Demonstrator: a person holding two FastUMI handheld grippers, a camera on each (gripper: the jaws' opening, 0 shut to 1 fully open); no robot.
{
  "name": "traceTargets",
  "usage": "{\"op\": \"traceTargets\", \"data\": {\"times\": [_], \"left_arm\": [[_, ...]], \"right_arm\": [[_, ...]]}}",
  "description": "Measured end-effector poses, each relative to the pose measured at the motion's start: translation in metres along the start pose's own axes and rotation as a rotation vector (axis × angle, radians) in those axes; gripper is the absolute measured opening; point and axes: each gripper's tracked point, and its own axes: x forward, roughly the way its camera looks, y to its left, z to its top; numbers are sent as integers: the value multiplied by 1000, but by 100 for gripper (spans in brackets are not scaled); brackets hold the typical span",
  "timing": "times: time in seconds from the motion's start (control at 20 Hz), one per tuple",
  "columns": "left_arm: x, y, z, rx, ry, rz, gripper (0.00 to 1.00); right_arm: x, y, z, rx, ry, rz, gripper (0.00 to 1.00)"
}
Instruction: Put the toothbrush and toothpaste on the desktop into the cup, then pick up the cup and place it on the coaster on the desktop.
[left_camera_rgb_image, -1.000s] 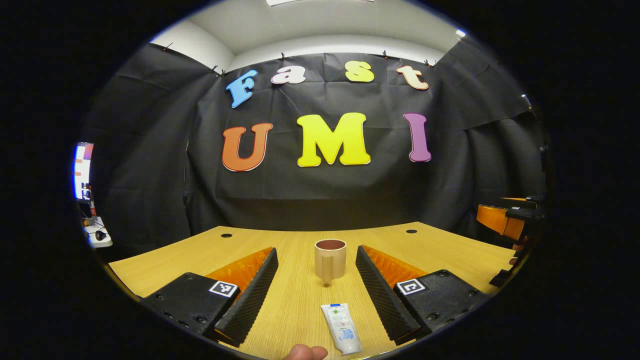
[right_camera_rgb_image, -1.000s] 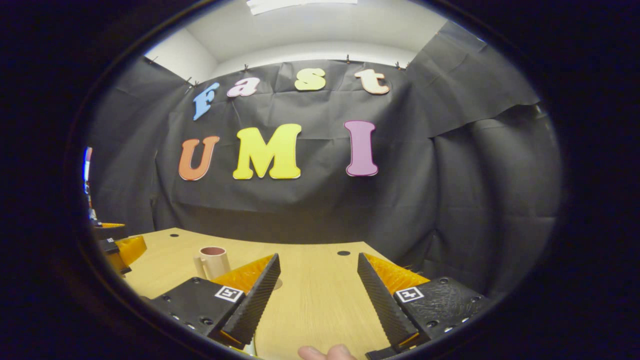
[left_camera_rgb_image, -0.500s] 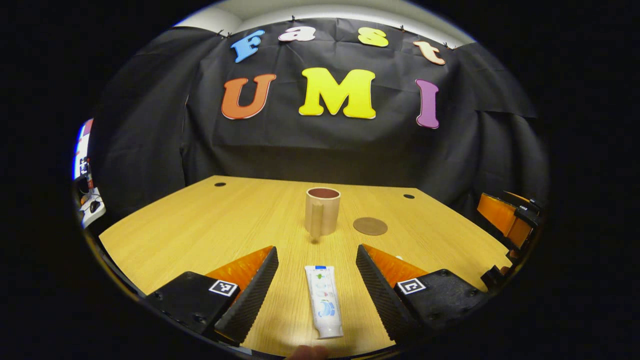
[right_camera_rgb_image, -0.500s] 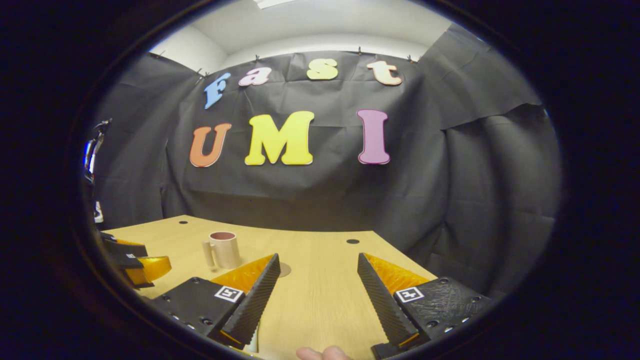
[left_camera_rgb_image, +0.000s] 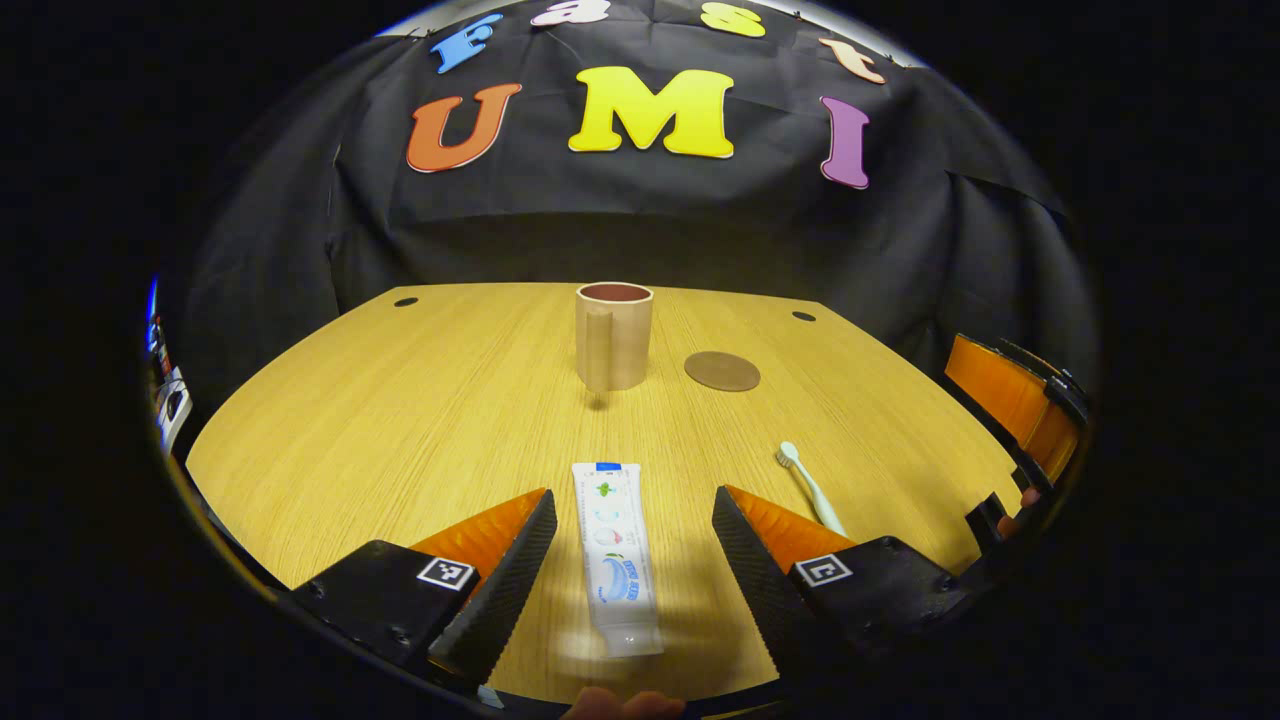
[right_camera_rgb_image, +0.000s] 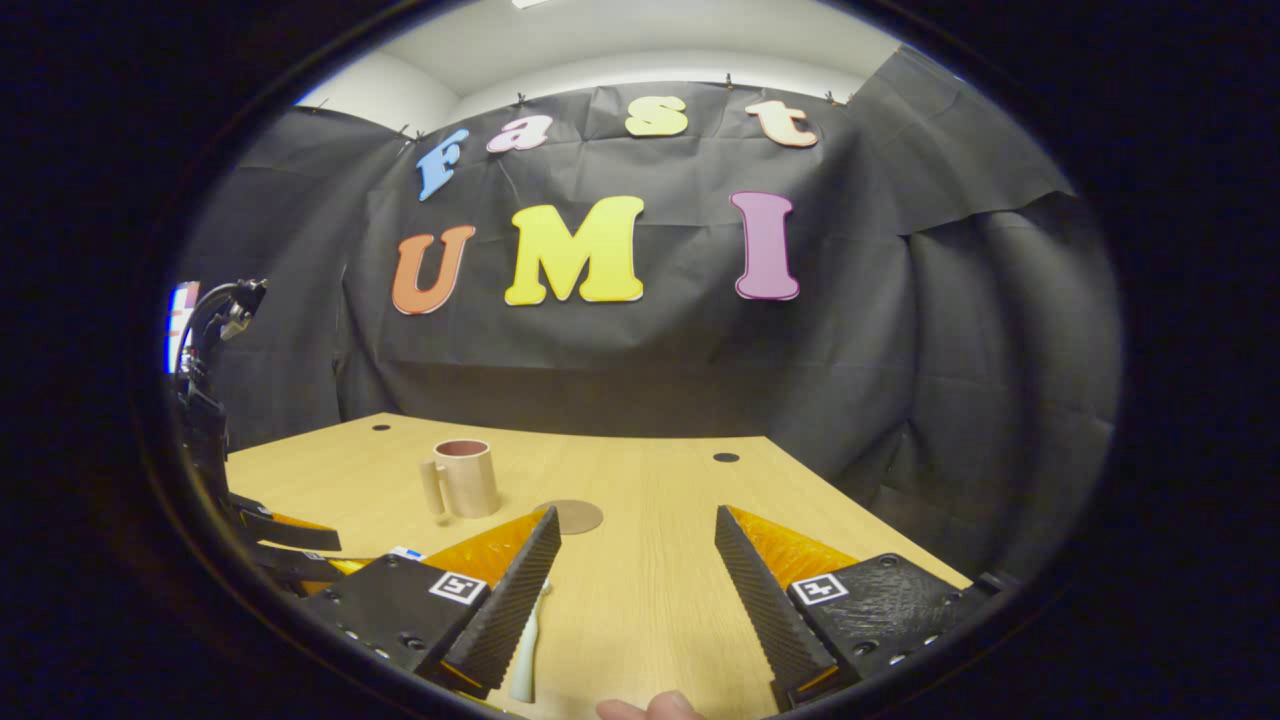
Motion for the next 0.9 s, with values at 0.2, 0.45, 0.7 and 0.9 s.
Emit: {"op": "traceTargets", "data": {"times": [0.2,0.45,0.7,0.9], "left_arm": [[5,2,-17,15,69,9,100],[6,6,-30,20,131,20,96],[6,13,-33,34,146,50,81],[10,14,-33,49,147,78,55]], "right_arm": [[2,3,-9,15,33,13,95],[8,5,-25,22,66,14,95],[12,8,-30,40,83,23,94],[14,17,-39,48,109,41,94]]}}
